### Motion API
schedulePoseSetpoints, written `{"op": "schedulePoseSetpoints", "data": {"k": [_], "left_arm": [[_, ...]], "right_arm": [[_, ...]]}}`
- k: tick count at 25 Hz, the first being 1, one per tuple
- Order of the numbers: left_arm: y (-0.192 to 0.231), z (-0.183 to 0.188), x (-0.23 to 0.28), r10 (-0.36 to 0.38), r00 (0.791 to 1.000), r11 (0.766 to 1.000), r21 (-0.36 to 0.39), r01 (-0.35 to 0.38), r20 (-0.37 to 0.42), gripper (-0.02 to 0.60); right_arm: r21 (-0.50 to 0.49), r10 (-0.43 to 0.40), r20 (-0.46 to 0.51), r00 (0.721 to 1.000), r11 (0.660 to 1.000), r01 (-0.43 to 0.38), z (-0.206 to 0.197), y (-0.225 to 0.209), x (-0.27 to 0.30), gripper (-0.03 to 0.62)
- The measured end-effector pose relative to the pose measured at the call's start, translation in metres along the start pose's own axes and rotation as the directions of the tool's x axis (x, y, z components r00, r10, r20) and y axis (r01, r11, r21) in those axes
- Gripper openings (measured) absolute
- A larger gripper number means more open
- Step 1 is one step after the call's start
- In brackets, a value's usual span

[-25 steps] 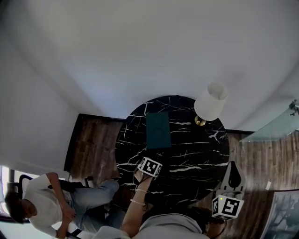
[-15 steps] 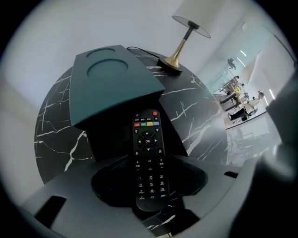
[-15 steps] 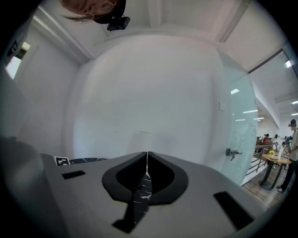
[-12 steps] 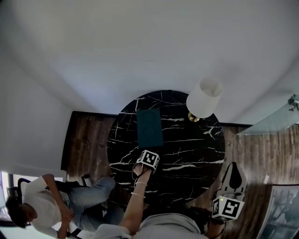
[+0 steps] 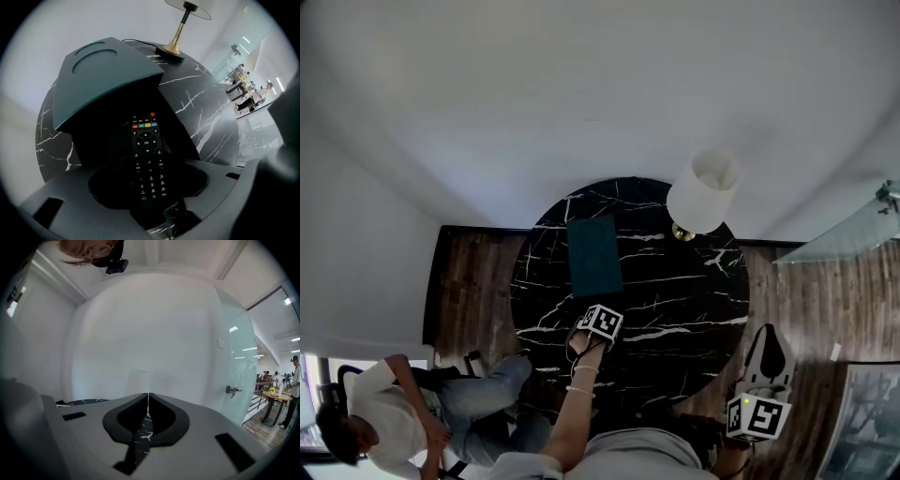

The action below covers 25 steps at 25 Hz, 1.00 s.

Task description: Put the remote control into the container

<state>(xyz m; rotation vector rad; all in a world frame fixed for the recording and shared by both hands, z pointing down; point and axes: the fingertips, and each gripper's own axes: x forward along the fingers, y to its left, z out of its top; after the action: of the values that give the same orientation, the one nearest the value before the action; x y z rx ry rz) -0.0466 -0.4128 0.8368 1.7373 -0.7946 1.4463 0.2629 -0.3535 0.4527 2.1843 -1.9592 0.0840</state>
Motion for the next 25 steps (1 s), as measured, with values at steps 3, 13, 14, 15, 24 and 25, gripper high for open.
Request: {"op": "schedulePoseSetpoints", "data": {"k": [3,13,14,15,24,25], "left_arm": [[-0.002,-0.001,0.002,-0.017,0.999,1.000,0.013,0.018,-0.034,0.239],[-0.006,0.009,-0.031,-0.021,1.000,1.000,-0.002,0.021,0.015,0.242],[-0.005,0.010,-0.039,-0.017,0.999,1.000,-0.002,0.017,0.031,0.242],[-0.005,0.012,-0.047,-0.010,0.999,1.000,0.000,0.010,0.052,0.242],[-0.016,0.027,-0.154,0.062,0.899,0.998,-0.007,-0.066,0.434,0.235],[-0.021,0.029,-0.166,0.064,0.869,0.997,-0.004,-0.071,0.491,0.225]], "right_arm": [[-0.011,0.017,0.004,1.000,1.000,-0.017,0.004,0.004,0.000,0.012],[-0.030,0.074,0.029,0.997,0.997,-0.073,0.013,0.016,0.003,0.014],[-0.029,0.082,0.031,0.996,0.996,-0.081,0.013,0.018,0.004,0.014],[-0.028,0.091,0.034,0.995,0.996,-0.090,0.013,0.021,0.005,0.014],[-0.025,0.217,0.053,0.975,0.976,-0.216,0.014,0.057,0.015,0.014],[-0.022,0.233,0.057,0.971,0.972,-0.233,0.013,0.062,0.016,0.014]]}}
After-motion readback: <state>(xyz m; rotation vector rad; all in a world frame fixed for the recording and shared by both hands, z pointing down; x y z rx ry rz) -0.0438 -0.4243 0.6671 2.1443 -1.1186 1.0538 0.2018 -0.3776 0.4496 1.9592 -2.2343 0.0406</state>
